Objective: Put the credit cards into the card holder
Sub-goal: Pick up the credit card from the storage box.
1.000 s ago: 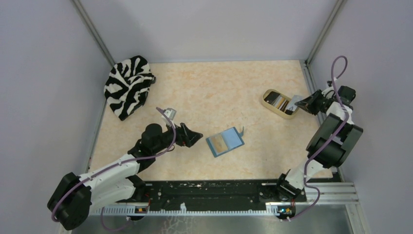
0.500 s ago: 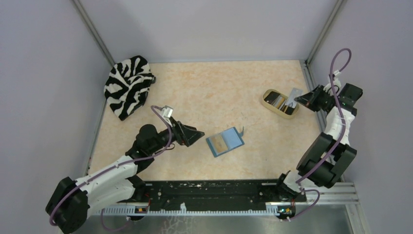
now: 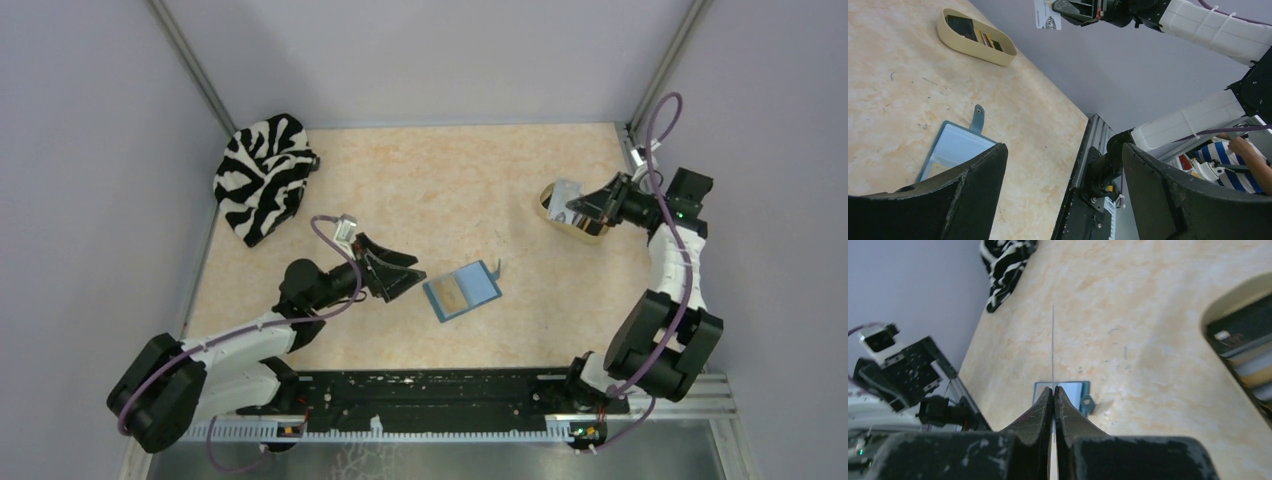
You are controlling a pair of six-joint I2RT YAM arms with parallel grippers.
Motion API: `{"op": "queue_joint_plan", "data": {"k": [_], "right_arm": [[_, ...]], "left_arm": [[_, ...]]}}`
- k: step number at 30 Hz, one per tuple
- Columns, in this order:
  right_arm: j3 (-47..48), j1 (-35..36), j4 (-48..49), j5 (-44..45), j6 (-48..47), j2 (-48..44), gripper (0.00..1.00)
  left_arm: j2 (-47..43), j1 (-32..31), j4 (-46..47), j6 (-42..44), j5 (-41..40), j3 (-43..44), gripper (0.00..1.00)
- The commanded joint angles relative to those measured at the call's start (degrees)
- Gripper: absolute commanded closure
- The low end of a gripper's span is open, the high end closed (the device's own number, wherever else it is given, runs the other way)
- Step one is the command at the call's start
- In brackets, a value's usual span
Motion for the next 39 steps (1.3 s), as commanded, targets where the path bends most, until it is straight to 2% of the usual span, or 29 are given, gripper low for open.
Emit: {"op": "queue_joint_plan", "data": {"k": [1, 7, 16, 21, 31, 35, 39], "right_arm": [[-1.9, 6.5, 10.8, -7.8, 2.3, -5.1, 1.0], [-2.9, 15.3, 23.3, -10.4, 14.9, -5.8, 1.0], [-3.6, 28.5, 36.9, -6.2, 39.6, -2.6, 1.0], [-8.5, 32.4, 54.6, -6.4, 55.1, 0.0, 1.0], [-10.6, 39.8, 58.9, -7.4, 51.3, 2.3, 1.0], [-10.9, 41.5, 57.8, -7.8, 48.7, 2.3, 1.0], [-10.6, 42.1, 54.8, -8.2, 44.4, 2.1, 1.0]], "left_arm": [[4.2, 0.1, 13.0, -1.3, 4.5, 1.3, 0.1], [7.8, 0.1, 18.2, -3.9, 3.8, 2.2, 0.12], [12.5, 0.1, 11.5, -11.1, -2.1, 8.9, 0.17], [16.3, -0.1, 10.2, -13.4, -3.1, 11.9, 0.23], [24.0, -2.6, 13.6, -13.8, -2.0, 16.8, 0.36], [26.2, -3.0, 15.0, -14.3, -0.7, 17.7, 0.58], [26.9, -3.0, 17.8, -13.9, 1.1, 17.3, 0.99]]}}
